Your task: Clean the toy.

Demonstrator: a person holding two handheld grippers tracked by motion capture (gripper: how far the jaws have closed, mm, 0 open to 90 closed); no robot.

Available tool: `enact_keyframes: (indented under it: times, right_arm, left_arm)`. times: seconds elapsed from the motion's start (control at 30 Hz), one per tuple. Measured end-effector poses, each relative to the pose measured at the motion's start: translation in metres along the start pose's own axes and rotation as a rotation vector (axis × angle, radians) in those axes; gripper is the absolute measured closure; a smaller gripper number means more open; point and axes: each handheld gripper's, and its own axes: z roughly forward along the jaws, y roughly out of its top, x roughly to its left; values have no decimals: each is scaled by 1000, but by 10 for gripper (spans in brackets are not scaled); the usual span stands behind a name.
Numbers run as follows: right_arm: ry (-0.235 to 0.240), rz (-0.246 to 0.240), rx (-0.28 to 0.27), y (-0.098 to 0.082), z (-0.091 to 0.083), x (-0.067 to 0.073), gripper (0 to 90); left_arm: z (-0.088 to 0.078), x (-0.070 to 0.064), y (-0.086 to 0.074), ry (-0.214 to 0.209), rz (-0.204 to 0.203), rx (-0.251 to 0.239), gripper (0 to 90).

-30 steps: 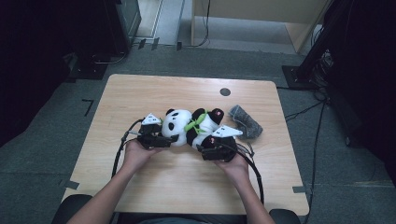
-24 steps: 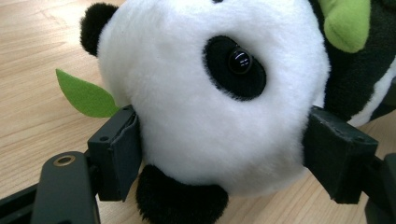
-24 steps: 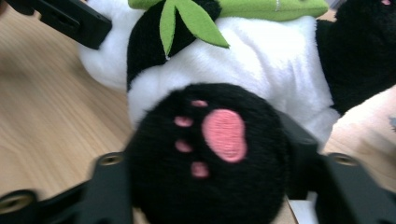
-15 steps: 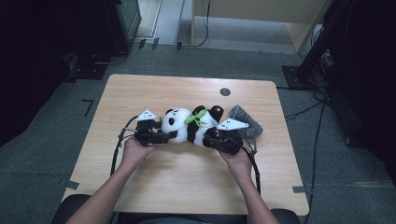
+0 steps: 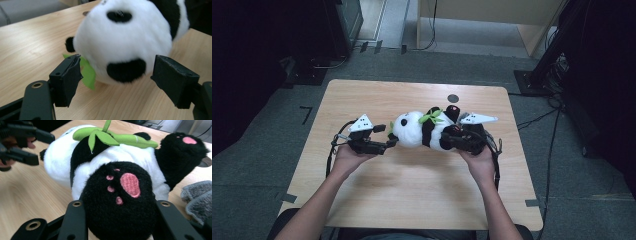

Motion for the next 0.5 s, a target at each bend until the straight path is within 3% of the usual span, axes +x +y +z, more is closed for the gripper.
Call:
enact_keyframes:
  times: [0.13,0.23,0.27,0.3,0.4,0.5]
  right_arm:
    - [48,34,-5,8,-8,-5,622]
    - [112,37,-12,13,-8,-3,621]
    - [136,40,-14,14,-7,-1,622]
    - [157,42,-12,16,-6,1,622]
    - [202,49,-1,17,-1,6,622]
    - [281,60,17,15,6,6,618]
  left_arm:
    - [-6,-2,-6,-14,49,5,231]
    - [-7,0,-8,-31,27,-17,233]
    - [-7,1,-8,-63,12,-27,224]
    - [-7,1,-8,-67,10,-34,201]
    - [-6,0,-10,-58,19,-48,117]
    - [-1,-2,-10,-60,21,-42,41]
